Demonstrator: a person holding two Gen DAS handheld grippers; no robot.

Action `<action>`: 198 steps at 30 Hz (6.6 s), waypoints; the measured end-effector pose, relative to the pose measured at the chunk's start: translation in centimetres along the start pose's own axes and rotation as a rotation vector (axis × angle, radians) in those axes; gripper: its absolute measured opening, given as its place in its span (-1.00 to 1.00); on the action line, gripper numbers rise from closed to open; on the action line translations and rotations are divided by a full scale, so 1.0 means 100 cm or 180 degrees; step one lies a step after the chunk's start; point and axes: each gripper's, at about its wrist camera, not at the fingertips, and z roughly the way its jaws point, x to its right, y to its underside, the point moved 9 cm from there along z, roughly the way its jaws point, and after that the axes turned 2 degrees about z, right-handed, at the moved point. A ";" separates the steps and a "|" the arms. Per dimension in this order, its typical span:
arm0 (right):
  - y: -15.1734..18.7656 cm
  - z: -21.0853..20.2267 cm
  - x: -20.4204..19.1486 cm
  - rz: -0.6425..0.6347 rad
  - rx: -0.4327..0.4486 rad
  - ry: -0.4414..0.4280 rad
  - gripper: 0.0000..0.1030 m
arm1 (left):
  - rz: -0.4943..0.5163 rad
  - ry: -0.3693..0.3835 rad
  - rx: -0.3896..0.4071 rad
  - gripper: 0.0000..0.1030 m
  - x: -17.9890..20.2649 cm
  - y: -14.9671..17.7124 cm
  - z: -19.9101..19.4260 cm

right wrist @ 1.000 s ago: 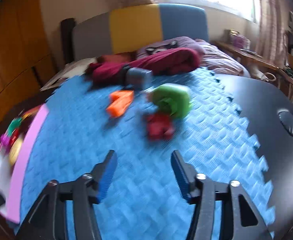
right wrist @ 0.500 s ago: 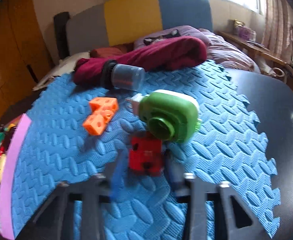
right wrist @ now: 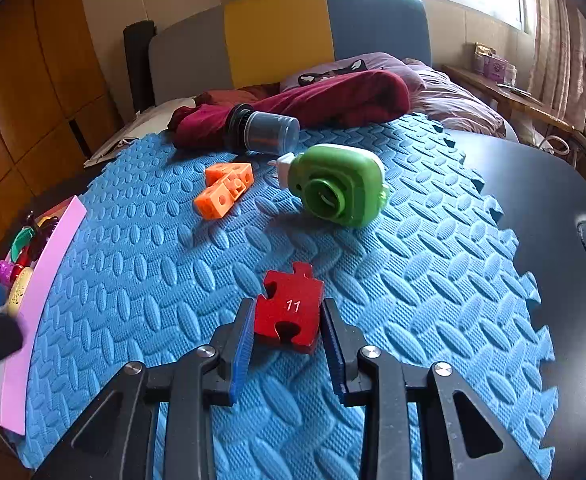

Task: Organize rigid objects

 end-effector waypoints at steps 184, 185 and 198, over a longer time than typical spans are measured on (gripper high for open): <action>0.011 -0.063 -0.119 -0.0580 0.0356 -0.0498 -0.38 | -0.0890 -0.1165 0.0064 -0.47 -0.259 0.072 -0.033; 0.012 -0.066 -0.132 -0.0626 0.0364 -0.0570 -0.38 | -0.0889 -0.1156 0.0073 -0.46 -0.260 0.072 -0.033; 0.045 -0.075 -0.234 -0.0914 0.0094 -0.1151 -0.37 | -0.0987 -0.0931 0.0375 0.51 -0.248 0.090 -0.078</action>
